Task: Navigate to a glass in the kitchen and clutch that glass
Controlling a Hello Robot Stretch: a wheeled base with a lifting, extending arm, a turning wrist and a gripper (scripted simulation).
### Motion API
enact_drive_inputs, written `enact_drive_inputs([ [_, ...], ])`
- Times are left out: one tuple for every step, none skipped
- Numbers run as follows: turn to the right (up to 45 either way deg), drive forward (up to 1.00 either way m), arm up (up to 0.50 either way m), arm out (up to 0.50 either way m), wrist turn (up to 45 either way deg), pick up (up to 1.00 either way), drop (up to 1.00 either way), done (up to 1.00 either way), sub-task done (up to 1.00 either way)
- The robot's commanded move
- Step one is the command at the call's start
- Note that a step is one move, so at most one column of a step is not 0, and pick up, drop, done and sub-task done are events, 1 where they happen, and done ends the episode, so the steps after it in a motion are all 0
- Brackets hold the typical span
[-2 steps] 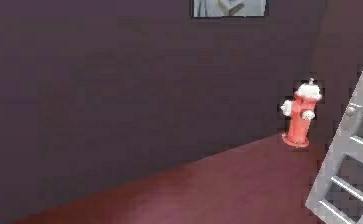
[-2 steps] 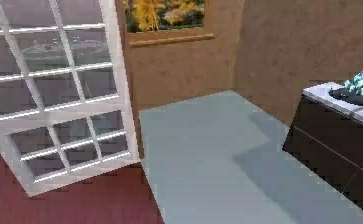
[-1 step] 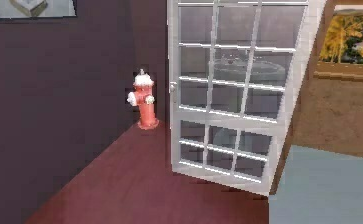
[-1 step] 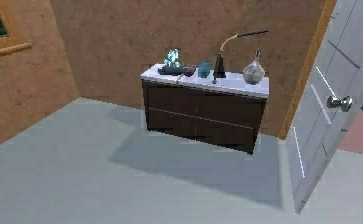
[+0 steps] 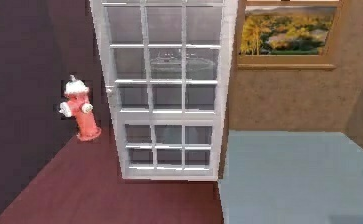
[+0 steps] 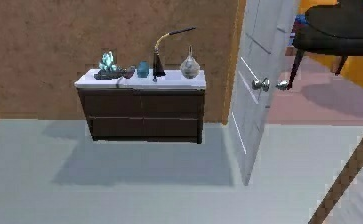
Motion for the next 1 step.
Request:
enact_drive_inputs([
  [0.0,0.05,0.0,0.0,0.0,0.0,0.0,0.0,0.0],
])
